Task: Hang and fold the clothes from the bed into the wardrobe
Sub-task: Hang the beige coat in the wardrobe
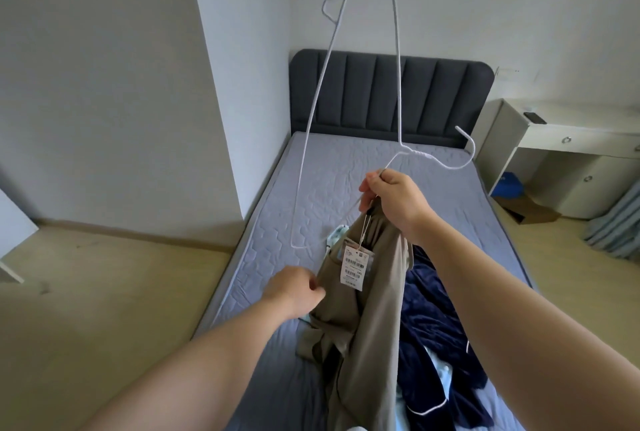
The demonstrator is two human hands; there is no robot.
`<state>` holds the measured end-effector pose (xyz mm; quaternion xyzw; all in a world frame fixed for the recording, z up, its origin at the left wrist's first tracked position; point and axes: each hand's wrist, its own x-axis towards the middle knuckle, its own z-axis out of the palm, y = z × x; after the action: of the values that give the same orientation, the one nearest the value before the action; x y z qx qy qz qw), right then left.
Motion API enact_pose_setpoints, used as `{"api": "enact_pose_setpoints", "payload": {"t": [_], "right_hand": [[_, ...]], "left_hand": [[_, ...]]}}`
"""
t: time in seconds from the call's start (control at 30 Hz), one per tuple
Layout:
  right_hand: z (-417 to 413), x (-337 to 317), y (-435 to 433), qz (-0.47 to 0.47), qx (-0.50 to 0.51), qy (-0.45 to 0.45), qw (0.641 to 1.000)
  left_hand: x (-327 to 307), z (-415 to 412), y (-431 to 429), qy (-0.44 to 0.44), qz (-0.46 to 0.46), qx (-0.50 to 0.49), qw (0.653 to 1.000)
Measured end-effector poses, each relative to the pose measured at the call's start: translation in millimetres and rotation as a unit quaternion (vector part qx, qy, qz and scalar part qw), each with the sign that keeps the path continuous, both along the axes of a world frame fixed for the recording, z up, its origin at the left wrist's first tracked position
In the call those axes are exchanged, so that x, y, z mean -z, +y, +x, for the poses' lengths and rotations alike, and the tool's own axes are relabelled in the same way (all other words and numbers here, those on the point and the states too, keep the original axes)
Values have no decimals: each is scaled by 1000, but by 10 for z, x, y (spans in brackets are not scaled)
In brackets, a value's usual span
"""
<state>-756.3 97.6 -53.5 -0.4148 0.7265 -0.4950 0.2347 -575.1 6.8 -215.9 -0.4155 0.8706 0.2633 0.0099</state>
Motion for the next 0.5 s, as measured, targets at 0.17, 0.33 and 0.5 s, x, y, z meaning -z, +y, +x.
{"api": "enact_pose_setpoints", "payload": {"t": [0.17,0.33,0.5], "right_hand": [[-11,-107,16,-14,-18,-66,998],[-31,-287,28,-44,-31,-134,989],[-126,-359,105,-51,-23,-149,987]], "left_hand": [[283,-133,254,-91,187,9,978],[478,-415,432,-54,433,-181,882],[497,-547,589,-32,532,-155,832]]}}
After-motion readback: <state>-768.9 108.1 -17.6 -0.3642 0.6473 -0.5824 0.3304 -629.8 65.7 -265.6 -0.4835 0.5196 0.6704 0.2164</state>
